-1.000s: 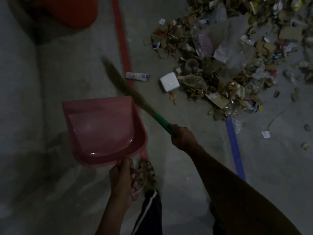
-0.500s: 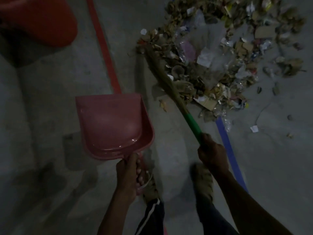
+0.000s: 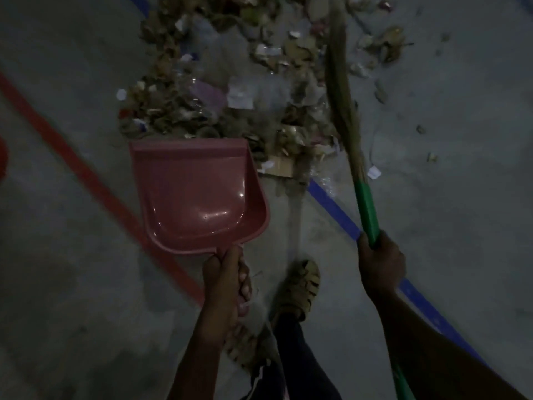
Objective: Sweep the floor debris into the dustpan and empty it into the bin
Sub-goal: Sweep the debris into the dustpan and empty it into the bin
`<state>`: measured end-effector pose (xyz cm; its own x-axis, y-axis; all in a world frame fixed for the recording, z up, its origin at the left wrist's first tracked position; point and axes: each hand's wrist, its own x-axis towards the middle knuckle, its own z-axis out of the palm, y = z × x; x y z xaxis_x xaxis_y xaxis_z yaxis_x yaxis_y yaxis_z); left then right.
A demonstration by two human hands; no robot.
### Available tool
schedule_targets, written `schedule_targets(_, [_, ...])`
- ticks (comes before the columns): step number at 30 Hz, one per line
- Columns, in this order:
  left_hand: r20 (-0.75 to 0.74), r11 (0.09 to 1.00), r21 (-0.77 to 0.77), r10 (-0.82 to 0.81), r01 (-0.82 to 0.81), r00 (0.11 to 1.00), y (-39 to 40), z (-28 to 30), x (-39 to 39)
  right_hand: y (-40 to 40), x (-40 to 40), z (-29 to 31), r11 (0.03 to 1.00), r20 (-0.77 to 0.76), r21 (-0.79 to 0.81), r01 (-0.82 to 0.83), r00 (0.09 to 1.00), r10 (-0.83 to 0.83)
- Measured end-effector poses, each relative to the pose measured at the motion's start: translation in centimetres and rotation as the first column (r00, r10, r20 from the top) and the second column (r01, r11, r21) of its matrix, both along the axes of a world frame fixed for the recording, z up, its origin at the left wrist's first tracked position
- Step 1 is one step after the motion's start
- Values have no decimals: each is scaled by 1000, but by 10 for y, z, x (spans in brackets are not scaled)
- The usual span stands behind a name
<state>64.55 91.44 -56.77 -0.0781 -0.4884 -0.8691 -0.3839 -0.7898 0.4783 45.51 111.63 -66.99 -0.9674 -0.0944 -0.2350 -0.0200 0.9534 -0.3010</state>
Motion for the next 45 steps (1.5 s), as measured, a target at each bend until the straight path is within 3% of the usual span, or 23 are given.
schedule_targets(4, [29,990,43,-134,132,991,12,-2,-62,36,-29,-18,977,72,42,208,975,-210])
schedule_targets(10, [12,965,29,-263,262,965,33,-14,-128,60,-66,-28,896,304,123,427,843,-444])
schedule_targets(14, [32,948,11,-318,318,947,44,-24,-156,61,-76,-37,932,407,161,326,838,-363])
schedule_targets(18, [37,939,8,-343,343,939,57,-32,-170,59,-75,-45,980,439,71,186,877,-198])
schedule_targets(24, [70,925,30,-380,378,923,69,-38,-169,66,-70,-45,990,317,-140,9,948,37])
schedule_targets(28, [60,917,-6,-399,400,915,72,-40,-160,81,-62,-42,980,150,-183,76,987,-49])
schedule_targets(31, [71,906,-36,-419,422,905,72,-40,-151,97,-58,-37,968,110,-153,201,976,-186])
schedule_targets(38, [51,901,18,-433,433,900,49,-48,-119,107,-33,-38,927,292,128,352,880,-374])
schedule_targets(42, [40,898,3,-439,439,898,27,-46,-104,78,-6,-36,941,356,107,320,872,-337])
schedule_targets(45, [38,885,-39,-462,464,886,12,-36,-96,53,12,-32,975,408,64,212,886,-219])
